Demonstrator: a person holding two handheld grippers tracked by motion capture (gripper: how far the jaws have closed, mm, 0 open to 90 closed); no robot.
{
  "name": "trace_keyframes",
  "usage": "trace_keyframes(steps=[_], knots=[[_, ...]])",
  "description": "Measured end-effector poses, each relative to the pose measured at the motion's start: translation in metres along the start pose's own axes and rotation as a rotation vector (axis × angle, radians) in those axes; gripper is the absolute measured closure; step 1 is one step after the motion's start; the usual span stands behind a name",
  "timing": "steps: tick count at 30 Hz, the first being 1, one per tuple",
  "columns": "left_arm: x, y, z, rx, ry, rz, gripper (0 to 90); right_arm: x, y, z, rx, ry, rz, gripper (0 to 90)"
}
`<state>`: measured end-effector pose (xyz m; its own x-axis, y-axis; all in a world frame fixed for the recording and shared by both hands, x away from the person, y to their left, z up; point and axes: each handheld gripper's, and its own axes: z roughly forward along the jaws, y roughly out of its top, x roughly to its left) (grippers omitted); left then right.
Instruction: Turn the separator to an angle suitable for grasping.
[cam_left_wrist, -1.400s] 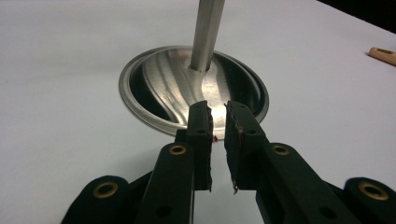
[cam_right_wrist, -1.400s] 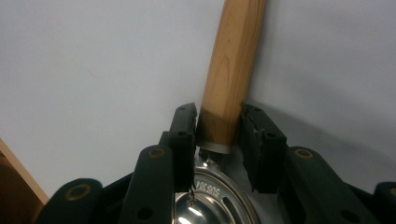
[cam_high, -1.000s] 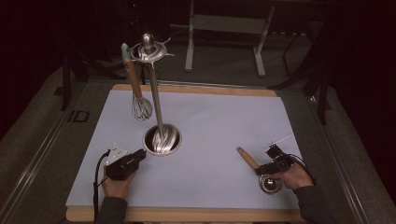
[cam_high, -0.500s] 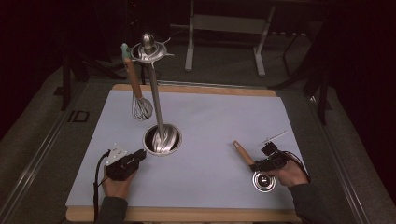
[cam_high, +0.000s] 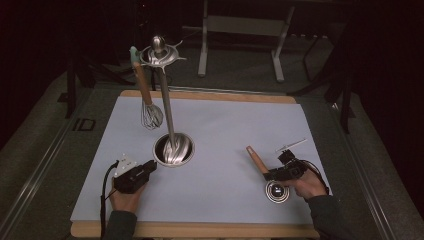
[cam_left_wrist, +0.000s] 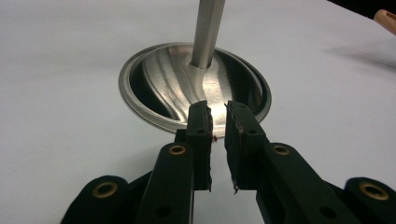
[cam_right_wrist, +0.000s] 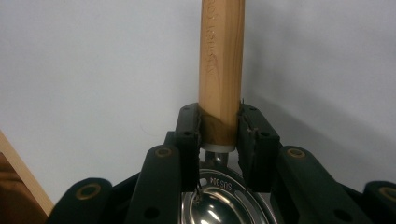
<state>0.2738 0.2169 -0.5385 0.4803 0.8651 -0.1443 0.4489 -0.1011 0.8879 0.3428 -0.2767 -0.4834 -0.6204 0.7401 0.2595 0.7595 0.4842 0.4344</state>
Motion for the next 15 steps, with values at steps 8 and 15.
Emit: trace_keyframes(steps=[8, 15], knots=[[0.0002, 0.0, 0.0002, 0.001, -0.001, -0.002, 80.2, 0.0018, 0.0013, -0.0004, -0.016, 0.017, -0.011, 71.1], [0.0002, 0.0, 0.0002, 0.001, -0.002, -0.002, 80.2, 0.0029, 0.0025, -0.0003, -0.029, 0.02, -0.017, 71.1]])
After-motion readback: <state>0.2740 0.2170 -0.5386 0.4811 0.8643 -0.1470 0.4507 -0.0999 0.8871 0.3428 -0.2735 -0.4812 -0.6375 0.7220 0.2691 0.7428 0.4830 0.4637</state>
